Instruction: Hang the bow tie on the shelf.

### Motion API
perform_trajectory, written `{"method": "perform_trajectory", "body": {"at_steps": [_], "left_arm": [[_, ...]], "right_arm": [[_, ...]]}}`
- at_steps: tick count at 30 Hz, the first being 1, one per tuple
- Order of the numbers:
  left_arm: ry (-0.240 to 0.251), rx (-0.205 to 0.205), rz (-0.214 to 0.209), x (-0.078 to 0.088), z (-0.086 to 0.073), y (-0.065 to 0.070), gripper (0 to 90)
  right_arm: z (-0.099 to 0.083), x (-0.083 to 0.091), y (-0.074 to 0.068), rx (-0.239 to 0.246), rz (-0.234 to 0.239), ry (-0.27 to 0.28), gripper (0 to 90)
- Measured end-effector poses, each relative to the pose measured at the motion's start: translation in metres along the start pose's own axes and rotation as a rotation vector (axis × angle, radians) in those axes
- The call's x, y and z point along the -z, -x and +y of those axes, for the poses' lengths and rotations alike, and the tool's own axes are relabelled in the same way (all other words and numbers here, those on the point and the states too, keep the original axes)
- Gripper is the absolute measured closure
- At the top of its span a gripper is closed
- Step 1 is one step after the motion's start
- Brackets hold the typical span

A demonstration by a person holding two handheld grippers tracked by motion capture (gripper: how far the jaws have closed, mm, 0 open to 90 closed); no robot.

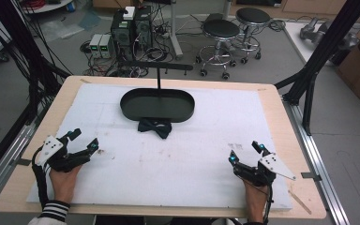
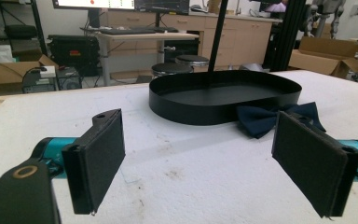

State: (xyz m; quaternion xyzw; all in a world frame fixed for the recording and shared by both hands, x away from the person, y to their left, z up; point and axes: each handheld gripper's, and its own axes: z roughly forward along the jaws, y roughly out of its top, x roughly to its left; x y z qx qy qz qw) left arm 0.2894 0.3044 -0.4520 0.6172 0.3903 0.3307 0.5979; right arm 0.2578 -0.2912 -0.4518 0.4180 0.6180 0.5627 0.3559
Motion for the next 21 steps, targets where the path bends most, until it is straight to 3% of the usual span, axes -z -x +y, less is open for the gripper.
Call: {"method": "perform_trajectory", "body": {"at_steps": [13, 21], "left_arm": [[-0.002, -0.006, 0.001, 0.0000, 0.0001, 0.0006, 16.7], [-0.001, 0.011, 0.002, -0.0002, 0.0002, -0.0007, 16.7]], "right_arm": [[-0.0001, 0.0003, 0.0015, -0.022, 0.000, 0.000, 9.2], [0.0002, -0.0001, 0.0003, -0.017, 0.000, -0.009, 9.2]]}}
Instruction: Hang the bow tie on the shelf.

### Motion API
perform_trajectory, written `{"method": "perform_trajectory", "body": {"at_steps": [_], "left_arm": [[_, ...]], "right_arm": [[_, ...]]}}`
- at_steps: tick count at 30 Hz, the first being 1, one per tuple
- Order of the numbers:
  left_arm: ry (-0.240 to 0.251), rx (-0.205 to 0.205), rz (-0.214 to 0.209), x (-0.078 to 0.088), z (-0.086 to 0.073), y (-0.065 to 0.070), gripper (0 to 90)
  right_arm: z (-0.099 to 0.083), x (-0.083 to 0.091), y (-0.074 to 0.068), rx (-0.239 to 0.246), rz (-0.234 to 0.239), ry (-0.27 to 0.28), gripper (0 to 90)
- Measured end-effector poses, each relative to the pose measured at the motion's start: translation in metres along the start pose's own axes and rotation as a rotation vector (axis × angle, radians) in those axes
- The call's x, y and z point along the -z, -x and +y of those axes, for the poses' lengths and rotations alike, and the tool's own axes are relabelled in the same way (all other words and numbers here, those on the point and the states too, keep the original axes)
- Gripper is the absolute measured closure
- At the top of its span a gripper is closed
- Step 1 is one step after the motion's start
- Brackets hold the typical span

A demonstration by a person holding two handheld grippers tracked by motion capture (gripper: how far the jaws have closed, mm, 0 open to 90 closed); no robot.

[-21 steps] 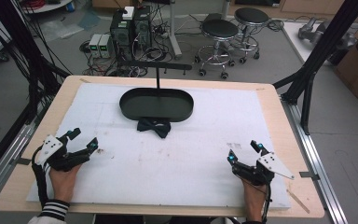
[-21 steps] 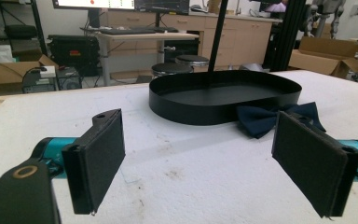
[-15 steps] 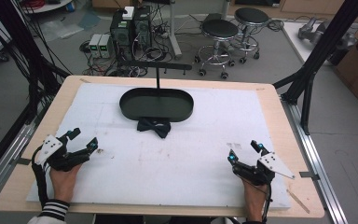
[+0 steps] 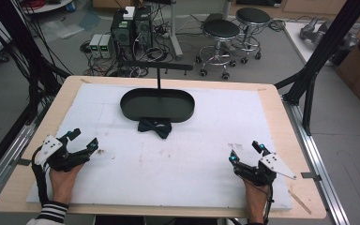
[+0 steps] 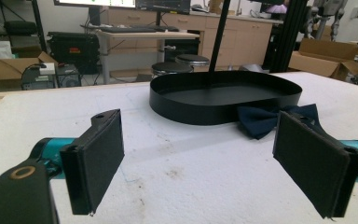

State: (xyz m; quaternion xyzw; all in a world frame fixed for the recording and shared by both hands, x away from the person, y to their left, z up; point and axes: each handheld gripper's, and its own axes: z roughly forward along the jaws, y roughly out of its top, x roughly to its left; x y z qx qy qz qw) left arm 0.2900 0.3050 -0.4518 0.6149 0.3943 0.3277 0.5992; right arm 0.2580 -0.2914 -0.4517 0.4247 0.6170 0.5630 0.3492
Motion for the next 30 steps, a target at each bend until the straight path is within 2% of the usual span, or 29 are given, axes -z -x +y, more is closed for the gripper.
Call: {"method": "perform_trajectory", "body": {"at_steps": [11, 14, 16, 19, 23, 30], "left_arm": [[0.001, 0.001, -0.007, 0.000, 0.000, -0.001, 16.4], [-0.021, 0.030, -0.007, 0.000, 0.001, -0.002, 16.3], [-0.031, 0.035, -0.008, -0.001, 0.002, -0.003, 16.1], [-0.044, 0.025, -0.017, -0.002, 0.007, -0.003, 15.8], [-0.036, 0.024, -0.031, -0.003, 0.013, -0.002, 15.8], [-0.051, -0.007, -0.066, -0.011, 0.026, 0.003, 15.8]], "right_arm": [[0.000, -0.001, 0.000, 0.010, -0.003, -0.004, 9.2], [0.001, -0.002, 0.001, 0.010, 0.000, -0.007, 9.2], [0.001, -0.002, 0.001, 0.009, -0.001, -0.010, 9.2], [0.001, -0.002, 0.001, 0.012, 0.003, -0.013, 9.2], [0.001, -0.002, 0.001, 0.011, 0.002, -0.013, 9.2], [0.001, -0.002, 0.000, 0.007, 0.003, -0.018, 9.2]]}}
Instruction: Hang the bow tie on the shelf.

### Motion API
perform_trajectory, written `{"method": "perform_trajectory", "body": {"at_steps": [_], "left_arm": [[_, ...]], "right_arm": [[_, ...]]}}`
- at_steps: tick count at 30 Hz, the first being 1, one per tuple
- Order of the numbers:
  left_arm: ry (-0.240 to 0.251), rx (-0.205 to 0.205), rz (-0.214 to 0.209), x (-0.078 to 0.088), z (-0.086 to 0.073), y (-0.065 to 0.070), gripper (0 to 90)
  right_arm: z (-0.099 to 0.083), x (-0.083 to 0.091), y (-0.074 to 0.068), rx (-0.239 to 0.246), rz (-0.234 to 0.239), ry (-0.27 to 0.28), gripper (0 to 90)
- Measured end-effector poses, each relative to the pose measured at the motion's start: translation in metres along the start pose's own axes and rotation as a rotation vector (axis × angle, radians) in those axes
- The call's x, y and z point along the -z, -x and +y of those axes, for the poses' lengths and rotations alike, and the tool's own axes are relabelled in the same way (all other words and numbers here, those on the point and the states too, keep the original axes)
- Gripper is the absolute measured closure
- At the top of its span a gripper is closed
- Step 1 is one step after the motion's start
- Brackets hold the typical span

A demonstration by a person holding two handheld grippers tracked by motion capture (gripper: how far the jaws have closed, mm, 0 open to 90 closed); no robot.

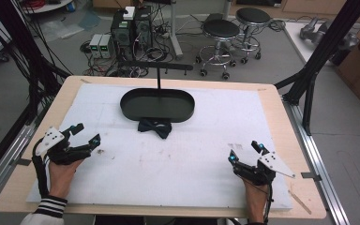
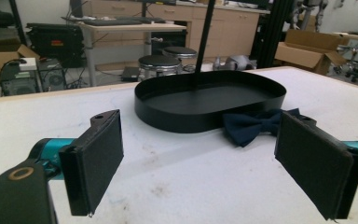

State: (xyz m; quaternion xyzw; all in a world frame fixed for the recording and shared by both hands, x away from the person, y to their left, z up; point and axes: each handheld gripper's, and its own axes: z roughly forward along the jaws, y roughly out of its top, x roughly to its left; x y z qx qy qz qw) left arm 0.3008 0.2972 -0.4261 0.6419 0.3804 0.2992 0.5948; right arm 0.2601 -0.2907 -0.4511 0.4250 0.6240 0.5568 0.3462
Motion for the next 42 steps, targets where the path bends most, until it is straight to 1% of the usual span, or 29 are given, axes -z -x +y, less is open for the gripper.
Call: {"method": "perform_trajectory", "body": {"at_steps": [2, 4, 5, 6, 7, 8, 9, 10, 11, 12, 13, 14, 15, 16, 17, 18, 19, 20, 22, 24, 25, 26, 28, 31, 32, 33, 34, 38, 42], "left_arm": [[-0.010, -0.009, -0.017, -0.005, 0.008, 0.003, 15.8], [-0.013, -0.012, -0.023, -0.006, 0.010, 0.003, 15.7], [-0.023, -0.029, -0.030, -0.010, 0.017, 0.007, 15.8], [-0.023, -0.029, -0.030, -0.010, 0.017, 0.007, 15.8], [-0.031, -0.040, -0.034, -0.012, 0.021, 0.008, 15.7], [-0.041, -0.068, -0.039, -0.017, 0.030, 0.011, 15.7], [-0.041, -0.068, -0.039, -0.017, 0.030, 0.011, 15.7], [-0.045, -0.081, -0.041, -0.018, 0.034, 0.012, 15.7], [-0.058, -0.114, -0.045, -0.024, 0.044, 0.016, 15.7], [-0.058, -0.114, -0.045, -0.024, 0.044, 0.016, 15.7], [-0.068, -0.130, -0.056, -0.030, 0.051, 0.021, 15.7], [-0.078, -0.136, -0.060, -0.033, 0.054, 0.023, 15.7], [-0.078, -0.136, -0.060, -0.033, 0.054, 0.023, 15.7], [-0.096, -0.146, -0.069, -0.040, 0.058, 0.028, 15.7], [-0.096, -0.146, -0.069, -0.040, 0.058, 0.028, 15.7], [-0.110, -0.155, -0.073, -0.044, 0.060, 0.030, 15.7], [-0.131, -0.169, -0.071, -0.051, 0.063, 0.035, 15.7], [-0.140, -0.172, -0.073, -0.054, 0.064, 0.037, 15.7], [-0.146, -0.170, -0.079, -0.057, 0.066, 0.039, 15.7], [-0.156, -0.154, -0.099, -0.063, 0.070, 0.043, 15.7], [-0.163, -0.150, -0.101, -0.065, 0.071, 0.045, 15.8], [-0.181, -0.145, -0.102, -0.070, 0.074, 0.047, 15.8], [-0.188, -0.140, -0.104, -0.072, 0.076, 0.048, 15.9], [-0.225, -0.131, -0.095, -0.080, 0.080, 0.050, 15.9], [-0.250, -0.111, -0.108, -0.086, 0.082, 0.051, 15.9], [-0.250, -0.111, -0.108, -0.086, 0.082, 0.051, 15.9], [-0.265, -0.105, -0.111, -0.088, 0.083, 0.052, 15.9], [-0.320, -0.112, -0.119, -0.096, 0.088, 0.056, 15.9], [-0.359, -0.115, -0.131, -0.103, 0.093, 0.058, 15.9]], "right_arm": [[0.000, 0.000, 0.000, 0.001, 0.000, 0.000, 9.2], [0.000, 0.000, 0.000, 0.003, 0.000, 0.002, 9.2], [0.000, 0.000, 0.000, 0.003, 0.000, 0.002, 9.2], [0.000, 0.000, 0.000, 0.004, 0.000, 0.002, 9.2], [0.000, 0.000, 0.000, 0.003, 0.000, 0.002, 9.2], [0.000, 0.000, 0.000, 0.002, 0.000, 0.002, 9.2], [0.000, 0.000, 0.000, 0.003, 0.001, 0.001, 9.2], [0.000, 0.000, 0.000, 0.003, 0.001, 0.002, 9.2], [0.000, 0.000, 0.001, 0.006, 0.000, 0.004, 9.2], [0.000, 0.000, 0.000, 0.001, 0.002, 0.002, 9.1], [0.000, 0.000, 0.000, 0.001, -0.001, 0.002, 9.2], [0.000, 0.000, 0.000, 0.001, -0.001, 0.002, 9.2], [0.000, 0.000, 0.000, -0.003, 0.000, -0.001, 9.1], [0.000, 0.000, 0.000, -0.002, 0.001, 0.000, 9.1], [0.000, 0.000, 0.001, 0.006, 0.001, 0.005, 9.2], [0.000, 0.000, 0.000, 0.001, 0.002, 0.003, 9.2], [0.000, 0.000, 0.000, 0.002, 0.000, 0.002, 9.1], [0.000, 0.000, 0.000, 0.000, 0.000, 0.002, 9.2], [0.000, 0.000, 0.001, 0.001, 0.000, 0.002, 9.2], [0.000, 0.000, 0.000, 0.000, 0.001, 0.003, 9.2], [0.000, 0.000, 0.000, 0.000, 0.001, 0.003, 9.1], [0.000, 0.000, 0.001, 0.000, 0.001, 0.003, 9.2], [0.000, 0.000, 0.001, 0.003, 0.000, 0.005, 9.2], [0.000, 0.000, 0.001, 0.003, 0.000, 0.005, 9.2], [0.000, 0.000, 0.001, 0.004, -0.001, 0.006, 9.1], [0.000, 0.000, 0.001, 0.003, 0.000, 0.006, 9.1], [0.000, 0.000, 0.001, 0.003, 0.000, 0.007, 9.1], [0.000, 0.000, 0.001, 0.000, -0.001, 0.008, 9.2], [0.000, 0.000, 0.001, 0.001, -0.002, 0.008, 9.2]]}}
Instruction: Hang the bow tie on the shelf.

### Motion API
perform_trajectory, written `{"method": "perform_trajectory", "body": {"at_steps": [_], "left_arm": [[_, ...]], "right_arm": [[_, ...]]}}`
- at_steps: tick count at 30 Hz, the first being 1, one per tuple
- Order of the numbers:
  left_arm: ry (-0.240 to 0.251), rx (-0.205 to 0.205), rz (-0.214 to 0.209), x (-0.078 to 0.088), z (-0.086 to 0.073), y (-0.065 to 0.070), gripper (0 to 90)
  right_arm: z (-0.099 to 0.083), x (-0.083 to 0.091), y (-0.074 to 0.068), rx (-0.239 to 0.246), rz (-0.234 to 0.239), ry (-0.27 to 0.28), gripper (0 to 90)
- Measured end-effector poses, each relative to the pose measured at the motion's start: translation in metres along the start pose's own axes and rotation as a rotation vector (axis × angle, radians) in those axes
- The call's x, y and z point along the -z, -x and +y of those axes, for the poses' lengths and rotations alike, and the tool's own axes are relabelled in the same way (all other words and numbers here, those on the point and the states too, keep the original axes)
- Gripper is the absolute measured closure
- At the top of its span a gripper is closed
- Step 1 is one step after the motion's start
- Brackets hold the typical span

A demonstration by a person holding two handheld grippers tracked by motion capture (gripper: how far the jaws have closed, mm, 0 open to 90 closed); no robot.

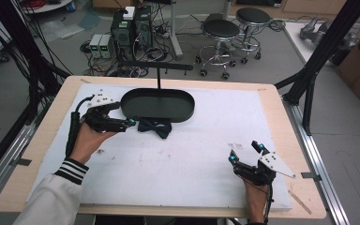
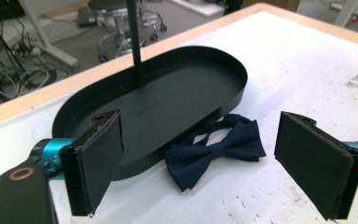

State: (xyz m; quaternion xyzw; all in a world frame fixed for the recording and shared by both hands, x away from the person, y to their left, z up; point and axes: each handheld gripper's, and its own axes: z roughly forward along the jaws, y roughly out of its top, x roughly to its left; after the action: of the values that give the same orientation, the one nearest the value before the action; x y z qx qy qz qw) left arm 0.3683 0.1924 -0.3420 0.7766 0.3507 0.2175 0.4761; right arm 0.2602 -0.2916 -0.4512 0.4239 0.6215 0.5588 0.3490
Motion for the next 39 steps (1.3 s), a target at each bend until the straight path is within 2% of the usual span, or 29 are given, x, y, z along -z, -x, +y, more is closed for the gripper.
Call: {"method": "perform_trajectory", "body": {"at_steps": [3, 4, 7, 9, 10, 12, 15, 17, 18, 20, 24, 25, 27, 32, 36, 39], "left_arm": [[-0.051, 0.010, -0.016, -0.010, 0.001, -0.001, 15.9], [-0.051, 0.010, -0.016, -0.010, 0.001, -0.001, 16.0], [-0.120, 0.014, -0.027, -0.024, -0.004, -0.001, 16.0], [-0.124, 0.023, -0.035, -0.026, -0.004, -0.002, 16.0], [-0.127, 0.053, -0.050, -0.030, -0.005, -0.004, 16.1], [-0.148, 0.082, -0.051, -0.034, -0.007, -0.007, 16.3], [-0.173, 0.103, -0.049, -0.039, -0.009, -0.010, 16.4], [-0.206, 0.111, -0.052, -0.045, -0.012, -0.011, 16.4], [-0.206, 0.111, -0.052, -0.045, -0.012, -0.011, 16.5], [-0.238, 0.100, -0.058, -0.051, -0.016, -0.007, 16.6], [-0.248, 0.131, -0.077, -0.057, -0.022, -0.006, 16.0], [-0.270, 0.136, -0.069, -0.061, -0.025, -0.007, 16.0], [-0.281, 0.136, -0.065, -0.063, -0.027, -0.008, 16.4], [-0.298, 0.188, -0.080, -0.072, -0.031, -0.012, 19.4], [-0.334, 0.186, -0.077, -0.075, -0.034, -0.015, 21.1], [-0.340, 0.197, -0.069, -0.076, -0.035, -0.017, 23.7]], "right_arm": [[0.000, 0.000, 0.000, -0.001, 0.000, 0.000, 9.1], [0.000, 0.000, 0.000, 0.000, 0.000, 0.000, 9.2], [0.000, 0.000, 0.000, 0.001, 0.002, 0.002, 9.2], [0.000, 0.000, 0.000, -0.002, 0.003, 0.002, 9.2], [0.000, 0.000, 0.000, -0.002, 0.003, 0.002, 9.2], [0.000, 0.000, 0.000, -0.001, 0.003, 0.002, 9.2], [0.000, 0.000, 0.000, -0.005, 0.002, 0.000, 9.2], [0.000, 0.000, 0.000, -0.004, 0.000, -0.001, 9.1], [0.000, 0.000, 0.000, -0.005, 0.001, -0.001, 9.1], [0.000, 0.000, 0.000, -0.007, 0.002, 0.001, 9.2], [0.000, 0.000, 0.000, -0.005, 0.002, 0.000, 9.2], [0.000, 0.000, 0.000, -0.003, 0.003, 0.001, 9.2], [0.000, 0.001, 0.000, -0.006, 0.003, 0.001, 9.2], [0.000, 0.001, 0.000, -0.008, 0.004, 0.001, 9.2], [0.000, 0.001, 0.000, -0.010, 0.004, 0.002, 9.1], [0.000, 0.001, 0.000, -0.009, 0.004, 0.002, 9.2]]}}
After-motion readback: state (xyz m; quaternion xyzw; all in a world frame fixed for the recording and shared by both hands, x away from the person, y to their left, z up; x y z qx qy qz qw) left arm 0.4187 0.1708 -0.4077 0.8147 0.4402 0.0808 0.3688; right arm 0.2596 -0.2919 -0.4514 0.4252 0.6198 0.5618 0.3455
